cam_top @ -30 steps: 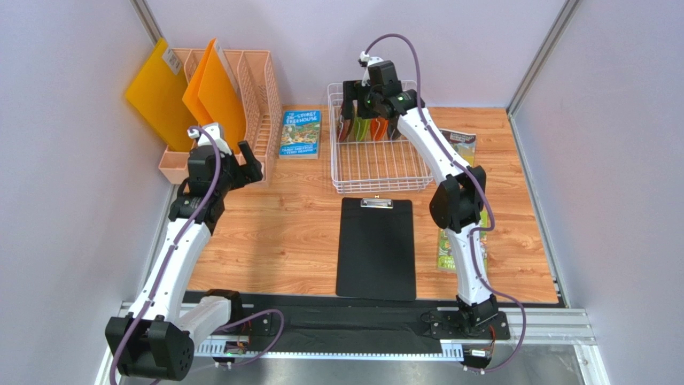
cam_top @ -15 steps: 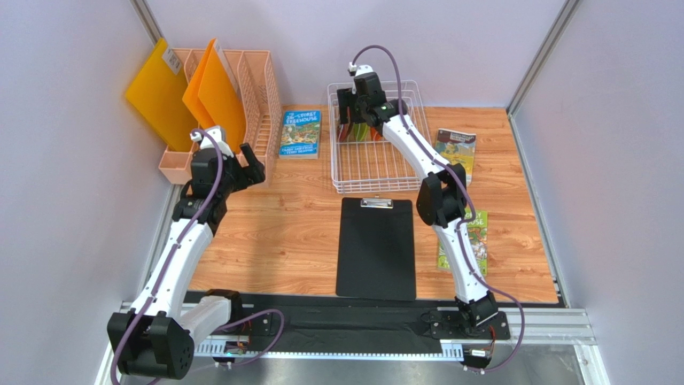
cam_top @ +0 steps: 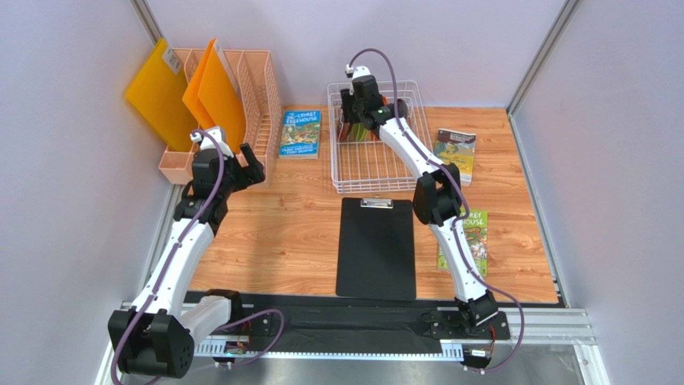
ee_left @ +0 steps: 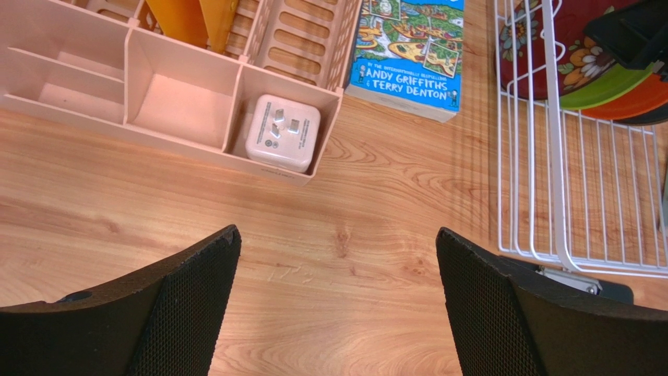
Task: Unload the plates from the dish rack
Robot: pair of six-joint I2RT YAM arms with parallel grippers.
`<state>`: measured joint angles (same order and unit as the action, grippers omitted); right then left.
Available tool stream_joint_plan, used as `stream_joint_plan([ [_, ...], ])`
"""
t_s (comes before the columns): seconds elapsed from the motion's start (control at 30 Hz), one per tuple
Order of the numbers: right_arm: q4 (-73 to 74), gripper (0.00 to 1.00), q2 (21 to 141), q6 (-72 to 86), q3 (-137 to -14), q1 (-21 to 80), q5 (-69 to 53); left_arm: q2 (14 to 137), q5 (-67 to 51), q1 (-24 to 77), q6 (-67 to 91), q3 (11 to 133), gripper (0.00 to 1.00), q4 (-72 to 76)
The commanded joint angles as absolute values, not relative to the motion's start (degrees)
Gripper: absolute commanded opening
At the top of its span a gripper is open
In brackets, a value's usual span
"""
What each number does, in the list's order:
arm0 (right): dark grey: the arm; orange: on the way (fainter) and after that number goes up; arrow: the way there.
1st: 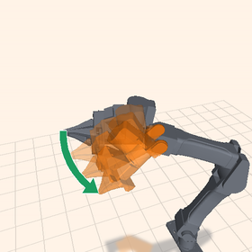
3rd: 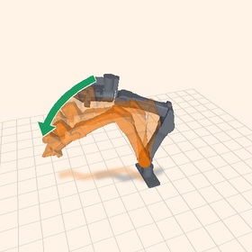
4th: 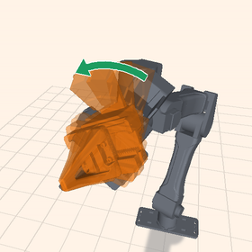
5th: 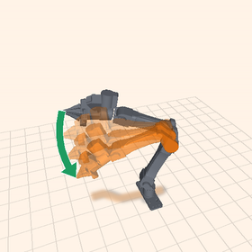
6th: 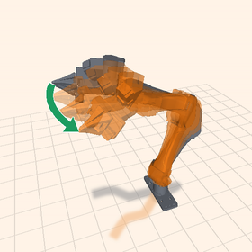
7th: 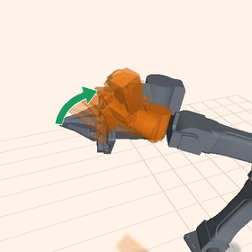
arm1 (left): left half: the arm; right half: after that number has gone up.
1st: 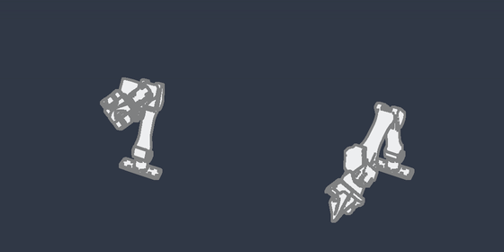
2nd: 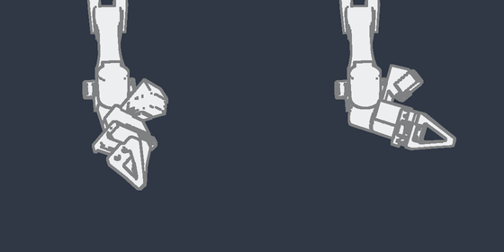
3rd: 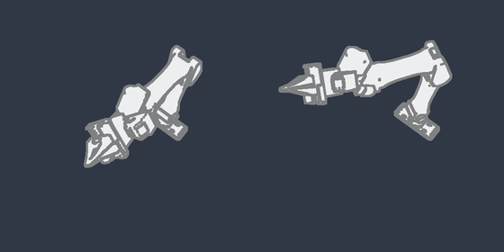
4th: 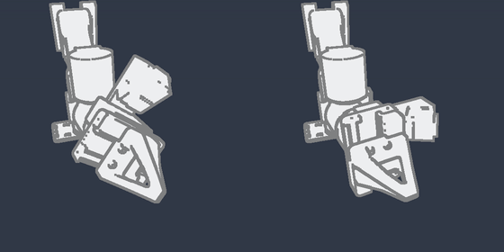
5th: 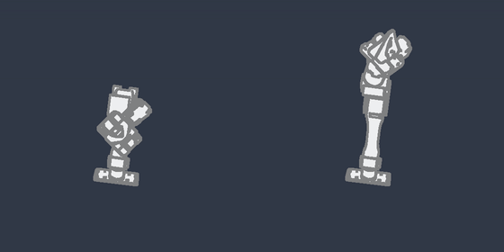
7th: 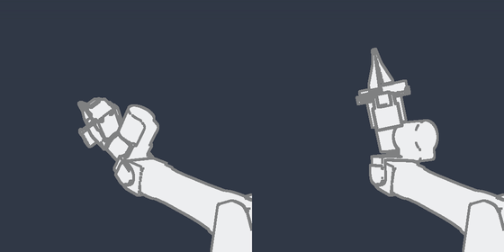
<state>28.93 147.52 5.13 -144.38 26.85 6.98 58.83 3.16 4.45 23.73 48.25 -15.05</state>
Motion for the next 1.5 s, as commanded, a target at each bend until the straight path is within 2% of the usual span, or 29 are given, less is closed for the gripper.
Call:
stream_joint_plan([
  [0.0,25.9,0.38,148.6,3.3,-147.0,26.9,8.3,58.4,4.3,4.1,23.5,47.8,0.99,-13.4],
  [0.03,25.9,0.3,148.6,2.9,-147.1,27.2,8.9,58.3,4.5,4.1,23.6,47.8,0.99,-13.4],
  [0.07,25.8,0.27,148.6,2.6,-147.0,27.4,9.4,58.4,4.7,4.1,23.6,47.8,0.99,-13.4],
  [0.13,25.6,0.1,148.2,1.6,-146.8,28.0,10.9,58.2,4.7,4.2,23.6,47.7,0.99,-13.3],
  [0.23,24.6,0.0,147.4,-1.3,-145.9,29.5,14.7,58.1,5.2,4.1,23.6,47.6,0.99,-13.3],
  [0.63,14.7,0.0,143.2,-10.1,-142.3,35.0,37.9,58.0,6.1,4.1,23.4,47.3,0.99,-14.2],
  [0.93,10.0,0.0,133.5,-13.6,-134.7,35.8,43.3,57.9,5.6,4.1,23.6,47.5,1.0,-15.3],
  [1.23,10.4,0.0,122.8,-10.8,-125.4,36.6,43.9,56.2,0.5,4.1,24.2,47.1,1.0,-15.0],
  [1.47,26.7,0.0,105.0,2.1,-111.5,36.9,28.1,54.8,-13.3,4.2,25.6,45.1,1.0,-9.1],
])
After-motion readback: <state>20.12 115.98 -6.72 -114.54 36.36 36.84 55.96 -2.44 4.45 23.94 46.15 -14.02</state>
